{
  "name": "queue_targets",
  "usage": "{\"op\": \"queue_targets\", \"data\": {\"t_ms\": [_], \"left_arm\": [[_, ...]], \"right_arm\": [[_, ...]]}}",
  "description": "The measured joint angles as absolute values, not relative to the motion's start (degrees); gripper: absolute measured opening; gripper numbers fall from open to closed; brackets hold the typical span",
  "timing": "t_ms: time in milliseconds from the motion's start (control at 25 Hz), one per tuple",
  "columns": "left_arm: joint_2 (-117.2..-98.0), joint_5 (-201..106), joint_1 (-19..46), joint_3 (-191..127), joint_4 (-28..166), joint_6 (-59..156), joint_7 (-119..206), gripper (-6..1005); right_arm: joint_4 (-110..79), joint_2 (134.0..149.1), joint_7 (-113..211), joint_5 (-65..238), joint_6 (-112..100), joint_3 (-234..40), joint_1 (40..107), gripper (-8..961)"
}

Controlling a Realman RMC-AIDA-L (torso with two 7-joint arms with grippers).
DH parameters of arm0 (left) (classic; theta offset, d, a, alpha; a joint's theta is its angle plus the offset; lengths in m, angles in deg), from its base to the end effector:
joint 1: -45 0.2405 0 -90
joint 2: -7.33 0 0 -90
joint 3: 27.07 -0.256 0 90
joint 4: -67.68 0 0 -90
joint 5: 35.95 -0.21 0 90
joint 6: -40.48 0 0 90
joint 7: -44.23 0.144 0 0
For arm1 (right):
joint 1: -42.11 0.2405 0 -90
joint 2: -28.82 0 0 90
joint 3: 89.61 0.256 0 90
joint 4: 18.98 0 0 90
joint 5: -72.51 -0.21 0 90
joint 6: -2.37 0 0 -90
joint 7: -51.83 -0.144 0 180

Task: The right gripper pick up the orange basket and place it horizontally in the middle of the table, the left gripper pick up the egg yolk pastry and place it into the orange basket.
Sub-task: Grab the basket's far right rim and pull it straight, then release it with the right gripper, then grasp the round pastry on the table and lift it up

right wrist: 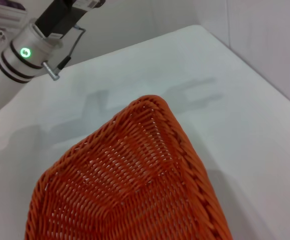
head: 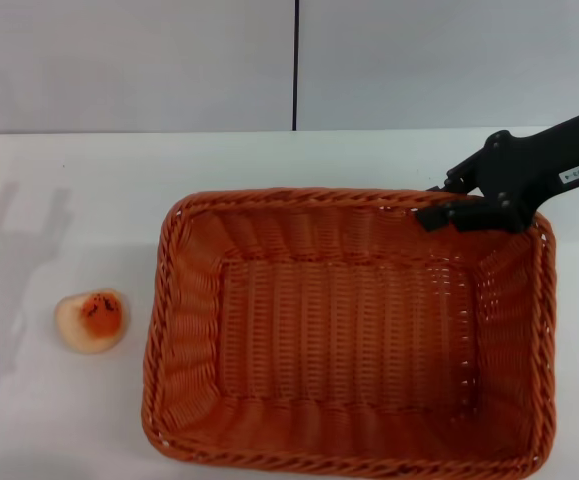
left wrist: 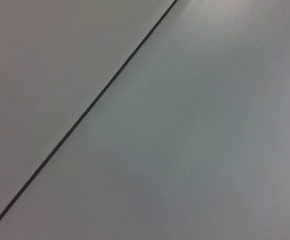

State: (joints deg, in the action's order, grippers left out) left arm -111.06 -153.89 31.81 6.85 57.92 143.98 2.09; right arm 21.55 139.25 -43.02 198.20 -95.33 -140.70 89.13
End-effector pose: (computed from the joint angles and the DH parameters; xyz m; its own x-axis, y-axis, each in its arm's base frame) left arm -0.3188 0.2343 0.0331 0.0975 -0.3359 0.9368 0.9053 -0.3610 -0.2237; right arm 0.1905 0.3805 0.0328 0.9522 -0.2807 -0.1204 -0.2796 -0.9598 0.0262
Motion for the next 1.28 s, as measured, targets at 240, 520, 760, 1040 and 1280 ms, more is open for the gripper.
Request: {"op": "queue_targets", "data": {"t_ms": [240, 520, 760, 1040, 1280], "left_arm": [[-111.06, -153.89, 31.49, 6.52, 57.92, 143.99, 2.03, 825], [-111.06, -153.89, 31.64, 6.39, 57.92, 143.99, 2.03, 824], [-111.06, -153.89, 31.71, 6.38, 57.92, 143.34, 2.04, 825], [-111.01, -153.90, 31.66, 6.05, 58.17, 143.13, 2.04, 825], [-110.61, -154.88, 31.34, 3.13, 62.50, 144.62, 1.15, 825]], "right_arm": [[21.21, 139.99, -42.87, 198.20, -92.13, -140.54, 89.16, 204], [20.14, 140.09, -44.78, 197.94, -87.76, -140.25, 89.63, 261], [20.19, 140.56, -42.49, 197.69, -82.93, -137.25, 88.30, 324], [20.15, 142.83, -31.30, 186.52, -78.33, -126.01, 82.34, 481], [18.51, 145.46, -24.08, 165.23, -77.15, -120.69, 71.96, 477]]}}
